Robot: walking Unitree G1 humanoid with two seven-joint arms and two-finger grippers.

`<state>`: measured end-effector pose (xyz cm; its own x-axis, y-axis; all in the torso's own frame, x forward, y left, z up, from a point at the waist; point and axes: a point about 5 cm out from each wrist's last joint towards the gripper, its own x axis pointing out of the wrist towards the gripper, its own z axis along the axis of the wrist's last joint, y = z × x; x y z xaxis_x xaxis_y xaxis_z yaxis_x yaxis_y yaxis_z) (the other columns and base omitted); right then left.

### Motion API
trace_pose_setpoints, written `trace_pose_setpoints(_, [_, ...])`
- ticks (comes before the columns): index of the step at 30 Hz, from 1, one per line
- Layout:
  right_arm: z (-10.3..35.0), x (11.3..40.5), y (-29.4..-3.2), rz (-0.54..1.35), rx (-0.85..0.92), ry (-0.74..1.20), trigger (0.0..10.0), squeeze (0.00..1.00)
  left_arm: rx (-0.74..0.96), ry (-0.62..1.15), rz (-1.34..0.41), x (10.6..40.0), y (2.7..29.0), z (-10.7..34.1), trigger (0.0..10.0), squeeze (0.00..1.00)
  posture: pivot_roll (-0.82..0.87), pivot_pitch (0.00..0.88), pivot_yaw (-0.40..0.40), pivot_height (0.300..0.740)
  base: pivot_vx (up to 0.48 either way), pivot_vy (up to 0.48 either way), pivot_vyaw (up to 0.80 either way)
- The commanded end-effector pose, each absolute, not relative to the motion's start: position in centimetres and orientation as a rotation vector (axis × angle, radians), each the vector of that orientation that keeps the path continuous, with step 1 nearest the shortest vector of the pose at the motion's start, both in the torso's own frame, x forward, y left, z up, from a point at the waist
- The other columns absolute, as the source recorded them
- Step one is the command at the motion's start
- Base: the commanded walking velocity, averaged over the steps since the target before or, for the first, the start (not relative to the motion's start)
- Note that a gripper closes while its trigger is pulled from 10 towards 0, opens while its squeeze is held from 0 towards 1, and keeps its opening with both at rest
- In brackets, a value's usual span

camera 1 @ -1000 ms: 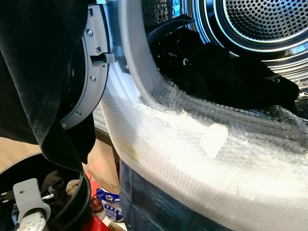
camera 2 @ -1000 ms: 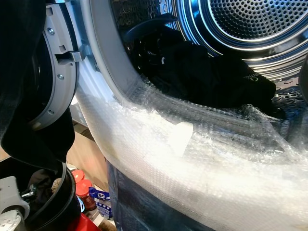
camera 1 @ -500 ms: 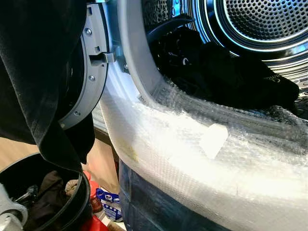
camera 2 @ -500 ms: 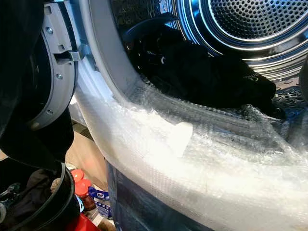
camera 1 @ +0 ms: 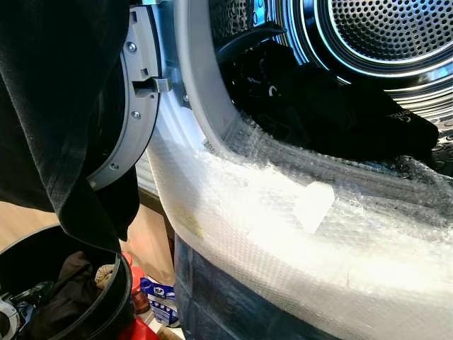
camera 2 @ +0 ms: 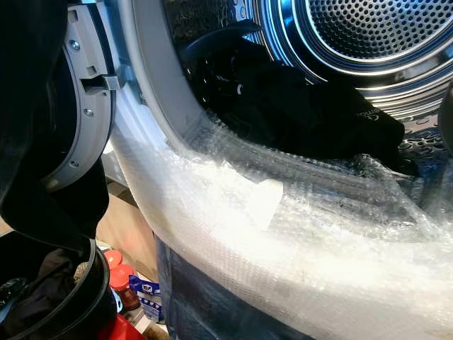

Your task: Clothes washing

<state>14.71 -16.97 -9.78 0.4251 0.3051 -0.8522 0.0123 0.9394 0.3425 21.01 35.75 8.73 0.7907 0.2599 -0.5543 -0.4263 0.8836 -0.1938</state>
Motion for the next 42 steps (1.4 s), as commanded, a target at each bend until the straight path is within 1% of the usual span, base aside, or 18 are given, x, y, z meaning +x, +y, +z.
trace_pose_setpoints(1, [-9.8,14.6,-17.1,0.189,0.315,1.132,10.0,0.0,-0.298,0.546,0.349,21.5,35.7,8.8,10.0,1.0,0.03,0.025,-0.03,0.74,0.0,0.0,0.0])
trace_pose_setpoints(8, [-9.8,14.6,-17.3,0.195,0.305,1.131,10.0,0.0,-0.344,0.588,0.257,22.8,33.8,7.6,10.0,1.0,0.02,0.007,-0.031,0.74,0.0,0.0,0.0])
trace_pose_setpoints(10, [-9.8,14.6,-17.3,0.195,0.305,1.131,10.0,0.0,-0.351,0.598,0.261,22.7,33.7,7.4,10.0,1.0,0.01,0.0,-0.027,0.74,0.0,0.0,0.0])
trace_pose_setpoints(17, [-9.8,14.6,-17.3,0.202,0.3,1.135,10.0,0.0,-0.371,0.645,0.293,22.2,33.9,6.8,10.0,1.0,0.01,0.0,-0.026,0.74,0.0,0.0,0.0])
trace_pose_setpoints(21, [-9.8,14.6,-17.2,0.205,0.299,1.137,10.0,0.0,-0.373,0.652,0.35,21.6,34.9,6.8,10.0,1.0,0.02,0.0,-0.018,0.74,0.0,0.0,0.0])
trace_pose_setpoints(25, [-9.8,14.7,-17.0,0.211,0.299,1.137,10.0,0.0,-0.378,0.658,0.367,21.3,35.2,6.7,10.0,1.0,0.03,0.0,-0.015,0.74,0.0,0.0,0.0])
trace_pose_setpoints(30, [-9.7,14.9,-16.9,0.216,0.297,1.132,10.0,0.0,-0.416,0.683,0.357,21.2,34.7,6.1,10.0,1.0,0.03,0.0,-0.013,0.74,0.0,0.0,0.0])
trace_pose_setpoints(34, [-9.7,15.1,-16.8,0.22,0.288,1.132,10.0,0.0,-0.41,0.703,0.352,21.2,34.3,5.7,10.0,1.0,0.03,0.0,-0.017,0.74,0.0,0.0,0.0])
trace_pose_setpoints(35, [-9.7,15.1,-16.8,0.222,0.29,1.132,10.0,0.0,-0.422,0.705,0.342,21.3,34.1,5.8,10.0,0.76,0.03,0.006,-0.019,0.74,0.0,0.0,0.0])
trace_pose_setpoints(37, [-9.7,15.1,-16.8,0.224,0.289,1.132,10.0,0.0,-0.426,0.715,0.325,21.4,33.9,5.8,10.0,0.0,0.03,0.008,-0.018,0.74,0.0,0.0,0.0])
trace_pose_setpoints(42, [-9.6,15.2,-16.7,0.233,0.282,1.133,10.0,0.0,-0.458,0.754,0.312,21.5,33.4,5.2,10.0,0.0,0.03,0.02,-0.014,0.74,0.0,0.0,0.0])
